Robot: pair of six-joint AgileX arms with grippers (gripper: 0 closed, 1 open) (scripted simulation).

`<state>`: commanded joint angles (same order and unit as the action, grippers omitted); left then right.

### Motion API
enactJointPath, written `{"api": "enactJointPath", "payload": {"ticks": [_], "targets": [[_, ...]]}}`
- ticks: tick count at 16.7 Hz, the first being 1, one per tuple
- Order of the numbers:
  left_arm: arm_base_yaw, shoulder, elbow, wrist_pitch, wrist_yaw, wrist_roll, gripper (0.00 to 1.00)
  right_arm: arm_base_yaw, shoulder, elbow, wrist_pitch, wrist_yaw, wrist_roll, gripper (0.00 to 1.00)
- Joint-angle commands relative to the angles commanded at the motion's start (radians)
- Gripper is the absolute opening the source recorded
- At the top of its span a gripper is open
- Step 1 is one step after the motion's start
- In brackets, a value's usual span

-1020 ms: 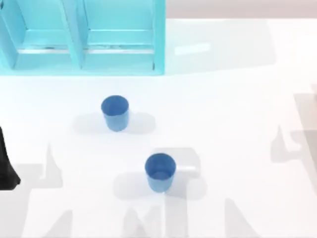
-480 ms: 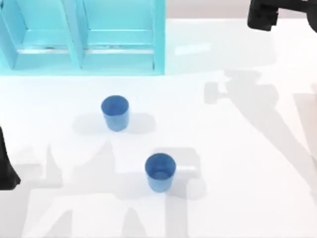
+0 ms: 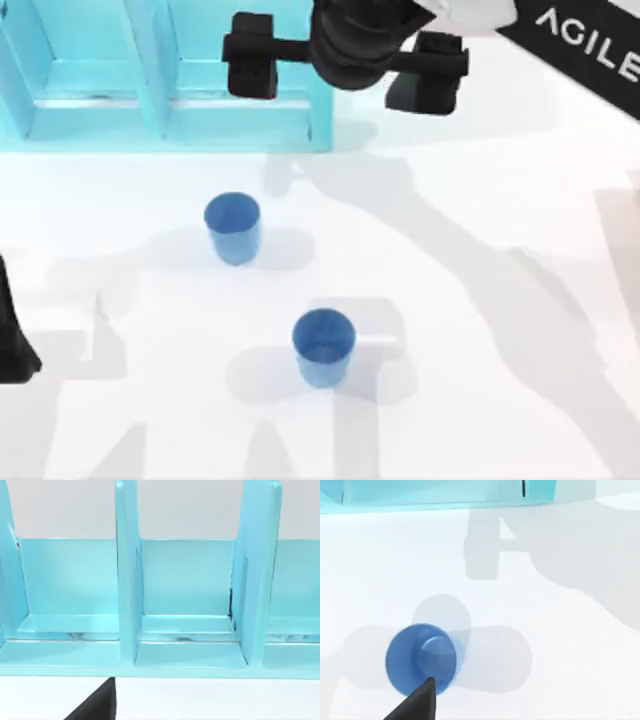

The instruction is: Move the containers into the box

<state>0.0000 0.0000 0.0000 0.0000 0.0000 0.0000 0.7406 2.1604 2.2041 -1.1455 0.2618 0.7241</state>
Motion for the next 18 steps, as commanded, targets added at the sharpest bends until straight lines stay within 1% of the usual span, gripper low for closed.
{"api": "enactJointPath", "payload": {"ticks": [4,7,9,15,18], "targets": [[0.0,0.0,0.0,0.0,0.0,0.0,1.0,0.087,0.271,0.271,-0.139,0.036,0.089,1.0],[0.0,0.0,0.0,0.0,0.0,0.0,1.0,0.124,0.386,0.386,-0.197,0.051,0.126,1.0],[0.0,0.0,0.0,0.0,0.0,0.0,1.0,0.133,0.413,0.413,-0.211,0.055,0.135,1.0],[0.0,0.0,0.0,0.0,0.0,0.0,1.0,0.128,0.416,0.408,-0.206,0.053,0.133,1.0],[0.0,0.0,0.0,0.0,0.0,0.0,1.0,0.119,0.437,0.376,-0.146,0.051,0.12,1.0]]}}
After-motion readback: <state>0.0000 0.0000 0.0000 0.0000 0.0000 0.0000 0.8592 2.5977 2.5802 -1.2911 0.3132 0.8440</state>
